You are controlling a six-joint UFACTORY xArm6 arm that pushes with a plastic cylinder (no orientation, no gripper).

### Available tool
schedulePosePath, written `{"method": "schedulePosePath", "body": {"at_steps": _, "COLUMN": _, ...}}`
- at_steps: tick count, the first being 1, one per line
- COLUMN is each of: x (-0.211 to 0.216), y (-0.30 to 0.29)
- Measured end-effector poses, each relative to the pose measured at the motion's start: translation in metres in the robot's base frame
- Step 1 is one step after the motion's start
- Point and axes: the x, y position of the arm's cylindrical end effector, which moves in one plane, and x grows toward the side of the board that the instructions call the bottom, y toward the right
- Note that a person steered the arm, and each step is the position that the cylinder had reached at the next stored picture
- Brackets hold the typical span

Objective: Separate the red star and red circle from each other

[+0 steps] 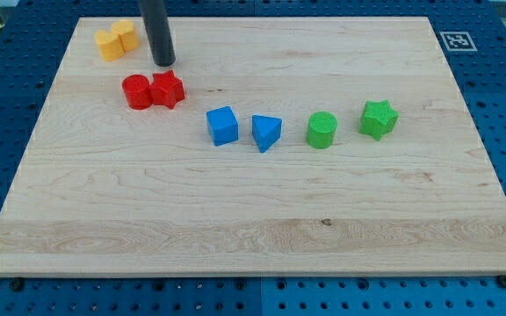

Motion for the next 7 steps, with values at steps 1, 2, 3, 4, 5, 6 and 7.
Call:
{"method": "schedulePosePath", "body": {"at_steps": 1, "x": 0.028, "y": -0.008}}
{"method": "schedulePosePath", "body": {"at_steps": 2, "x": 0.055, "y": -0.015}}
{"method": "schedulePosePath", "body": {"at_steps": 3, "x": 0.078, "y": -0.022}}
{"method": "schedulePosePath", "body": {"at_steps": 4, "x": 0.090, "y": -0.026}}
{"method": "schedulePosePath", "body": {"at_steps": 5, "x": 0.100, "y": -0.030}}
{"method": "schedulePosePath", "body": {"at_steps": 6, "x": 0.109, "y": -0.033}}
{"method": "schedulePosePath", "body": {"at_steps": 7, "x": 0.118, "y": -0.039}}
